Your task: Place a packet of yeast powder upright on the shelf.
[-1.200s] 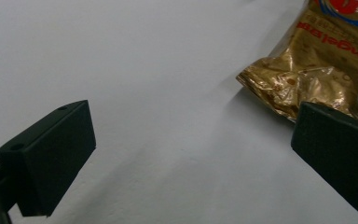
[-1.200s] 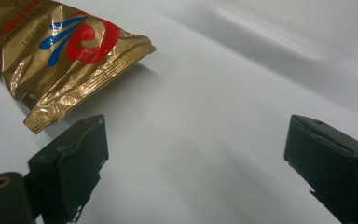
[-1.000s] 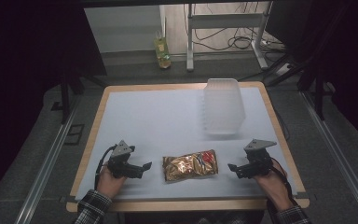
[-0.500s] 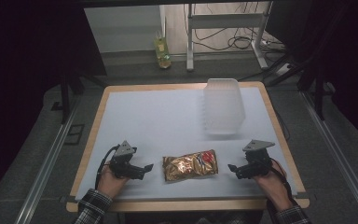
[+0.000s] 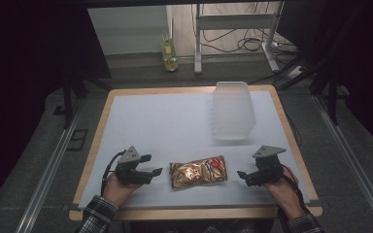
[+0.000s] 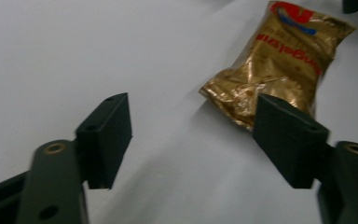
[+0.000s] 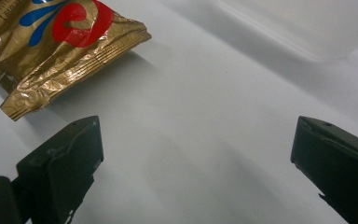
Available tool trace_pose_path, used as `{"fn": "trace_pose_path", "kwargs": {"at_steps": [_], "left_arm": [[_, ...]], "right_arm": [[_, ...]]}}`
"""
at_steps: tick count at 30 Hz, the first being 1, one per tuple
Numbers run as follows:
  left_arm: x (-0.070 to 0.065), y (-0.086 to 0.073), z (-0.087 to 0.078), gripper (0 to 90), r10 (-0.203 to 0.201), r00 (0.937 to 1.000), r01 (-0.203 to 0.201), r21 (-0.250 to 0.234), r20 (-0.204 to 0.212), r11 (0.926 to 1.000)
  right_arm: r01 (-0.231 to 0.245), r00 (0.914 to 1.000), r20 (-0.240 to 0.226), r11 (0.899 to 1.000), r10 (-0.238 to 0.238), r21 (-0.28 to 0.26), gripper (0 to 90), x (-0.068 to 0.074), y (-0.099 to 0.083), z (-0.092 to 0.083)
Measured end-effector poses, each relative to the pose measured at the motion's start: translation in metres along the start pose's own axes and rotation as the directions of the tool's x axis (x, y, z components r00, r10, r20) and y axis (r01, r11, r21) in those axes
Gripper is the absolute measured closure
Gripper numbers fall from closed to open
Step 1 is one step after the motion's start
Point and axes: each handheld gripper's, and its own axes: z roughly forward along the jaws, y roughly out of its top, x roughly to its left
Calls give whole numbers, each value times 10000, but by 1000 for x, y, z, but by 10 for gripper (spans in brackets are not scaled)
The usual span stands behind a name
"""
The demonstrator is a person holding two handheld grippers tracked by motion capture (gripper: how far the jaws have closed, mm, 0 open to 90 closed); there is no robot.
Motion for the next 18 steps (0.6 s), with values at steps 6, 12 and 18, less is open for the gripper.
{"fn": "trace_pose_path", "kwargs": {"at_steps": [6,12,18], "left_arm": [[-5,4,2,480,289,9988,-288,-29,392,9996],[-12,8,6,653,695,9958,-698,28,602,9976],[-20,12,13,768,1130,9903,-1161,341,804,9927]], "right_arm": [[44,10000,23,10000,-45,34,25,0,0,0],[65,10000,24,9998,-66,201,26,1,0,2],[100,9999,14,9997,-101,216,26,1,0,2]]}}
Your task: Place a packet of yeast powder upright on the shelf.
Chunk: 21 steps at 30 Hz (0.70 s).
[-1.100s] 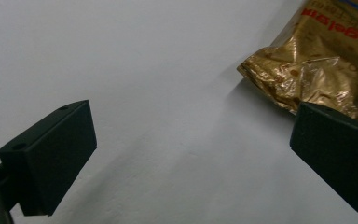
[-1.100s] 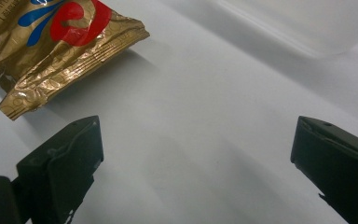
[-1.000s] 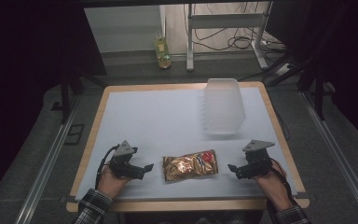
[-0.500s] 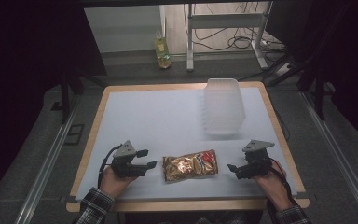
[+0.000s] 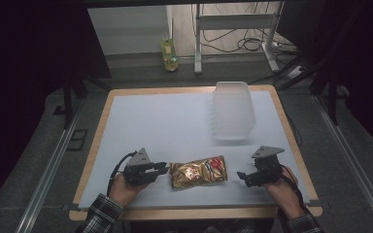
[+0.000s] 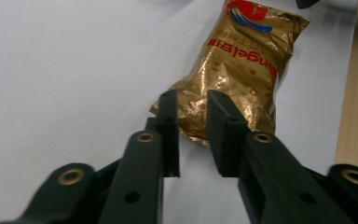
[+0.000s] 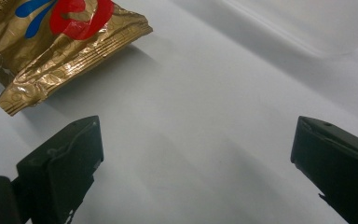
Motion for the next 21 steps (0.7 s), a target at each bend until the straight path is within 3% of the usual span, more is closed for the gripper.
{"fn": "trace_pose_path", "kwargs": {"at_steps": [9,16,21], "left_arm": [[-6,5,13,889,298,9992,-303,220,251,9993],[-12,10,28,894,445,9979,-457,238,479,9987],[-15,8,41,895,566,9969,-598,581,551,9965]], "right_arm": [[59,10000,-12,10000,-59,33,26,1,0,1],[155,9999,-61,9998,-154,155,26,3,1,4],[341,9994,-90,9993,-340,149,26,5,2,5]]}}
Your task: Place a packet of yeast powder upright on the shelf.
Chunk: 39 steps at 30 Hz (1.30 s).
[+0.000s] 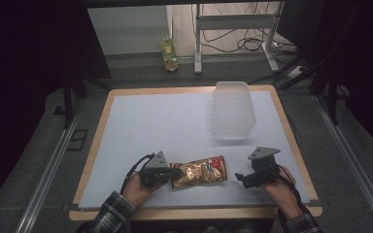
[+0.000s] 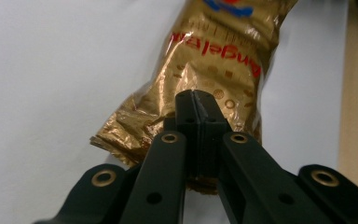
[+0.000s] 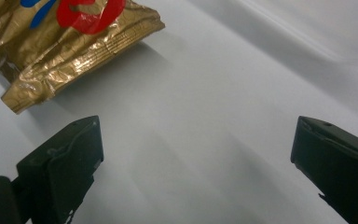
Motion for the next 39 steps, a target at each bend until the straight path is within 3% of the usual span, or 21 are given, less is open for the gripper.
{"fn": "trace_pose_path", "kwargs": {"at_steps": [3,8,16,25,31,33,35,37,39], "left_arm": [[4,-3,1,895,-254,9995,255,-29,174,9997],[1,-4,2,900,-186,9998,187,85,-77,9998],[0,-8,-2,900,-226,9997,228,207,-99,9995],[-2,-13,-5,900,-124,9995,133,325,-296,9994],[-3,-16,-5,900,-126,9994,140,447,-320,9989],[-2,-20,-6,900,18,9992,18,891,-398,9960],[-1,-21,-7,900,-96,9993,126,859,-359,9962],[-2,-22,-6,900,-238,9991,265,776,-357,9966],[-1,-21,-7,900,-97,9994,126,894,-334,9959]], "right_arm": [[-6,10000,-35,10000,6,3,26,0,1,0],[-29,9999,-142,9999,27,-141,26,-1,3,-3],[-221,9989,-406,9995,213,-206,29,-2,3,-8],[-172,9949,-1002,9995,146,-251,30,5,6,-10],[-346,9853,-1682,9991,302,-235,28,8,9,-10],[-454,9803,-1938,9986,392,-276,28,10,10,-10],[-637,9754,-2132,9975,558,-307,28,11,12,-10],[-891,9663,-2448,9956,790,-304,31,12,15,-9],[-989,9588,-2696,9949,897,-209,32,14,18,-6]]}}
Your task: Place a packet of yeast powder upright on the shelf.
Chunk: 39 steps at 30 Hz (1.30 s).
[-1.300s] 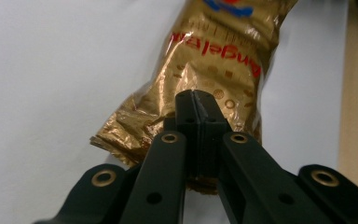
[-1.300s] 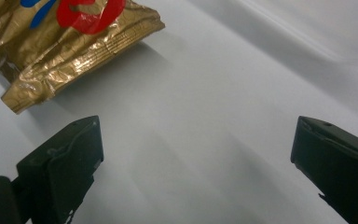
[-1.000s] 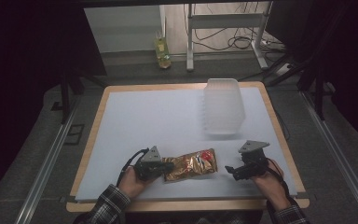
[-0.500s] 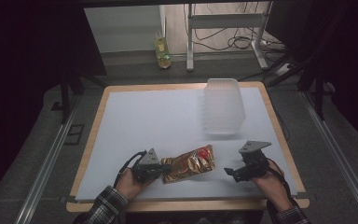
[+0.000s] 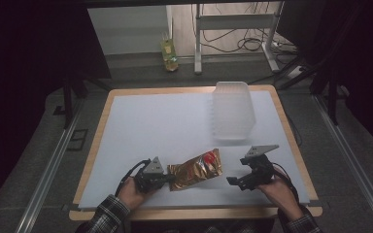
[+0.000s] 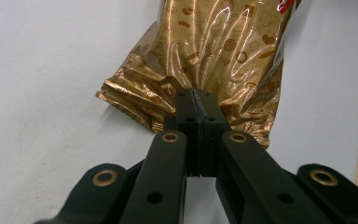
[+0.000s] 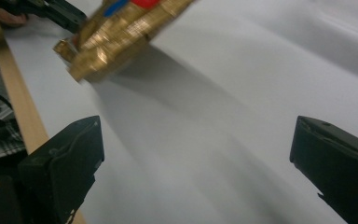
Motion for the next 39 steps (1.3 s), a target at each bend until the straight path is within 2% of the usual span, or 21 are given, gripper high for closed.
{"fn": "trace_pose_path", "kwargs": {"at_steps": [4,5,8,12,13,17,19,21,22,23,26,30,33,37,38,39], "left_arm": [[0,0,0,900,-68,10000,69,-99,25,9999],[0,0,0,900,23,10000,-23,-31,37,10000],[0,-1,0,900,-68,10000,69,-126,49,9999],[0,-1,0,899,-26,10000,27,-104,65,9999],[1,-1,0,899,68,10000,-67,-27,57,10000],[1,-1,0,899,35,10000,-34,-56,59,10000],[1,-1,0,899,70,10000,-70,-50,50,10000],[1,-1,0,899,66,10000,-66,-44,59,10000],[1,-1,0,899,69,10000,-69,-46,61,10000],[1,-1,0,899,66,10000,-66,-43,62,10000],[1,-1,0,899,80,10000,-80,-47,50,10000],[1,-1,0,899,89,9999,-89,-41,56,10000],[0,-1,0,898,-31,10000,31,-124,71,9999],[1,0,0,898,48,10000,-48,-30,69,10000],[1,0,0,898,54,10000,-53,-22,65,10000],[1,0,0,897,54,10000,-54,-20,63,10000]], "right_arm": [[-191,9988,-446,9996,200,202,32,5,6,5],[-242,9981,-560,9994,255,253,32,6,8,7],[-517,9939,-960,9979,551,380,32,8,13,13],[-682,9904,-1167,9964,736,497,32,9,21,21],[-763,9884,-1276,9958,822,504,32,10,24,24],[-975,9796,-1685,9922,1094,777,36,11,34,35],[-925,9767,-1864,9924,1063,814,70,12,39,41],[-944,9749,-1929,9911,1110,934,147,14,45,46],[-1083,9728,-1955,9899,1246,919,239,15,51,51],[-1083,9728,-1955,9899,1246,919,239,15,51,51],[-1462,9618,-2193,9848,1636,935,372,14,59,57],[-1586,9617,-2091,9820,1771,1023,430,14,63,62],[-1726,9567,-2171,9784,1940,1138,472,14,66,66],[-1784,9455,-2491,9735,2098,1428,514,16,67,74],[-1782,9424,-2584,9726,2123,1494,537,17,68,76],[-1680,9430,-2636,9742,2033,1506,576,19,69,77]]}}
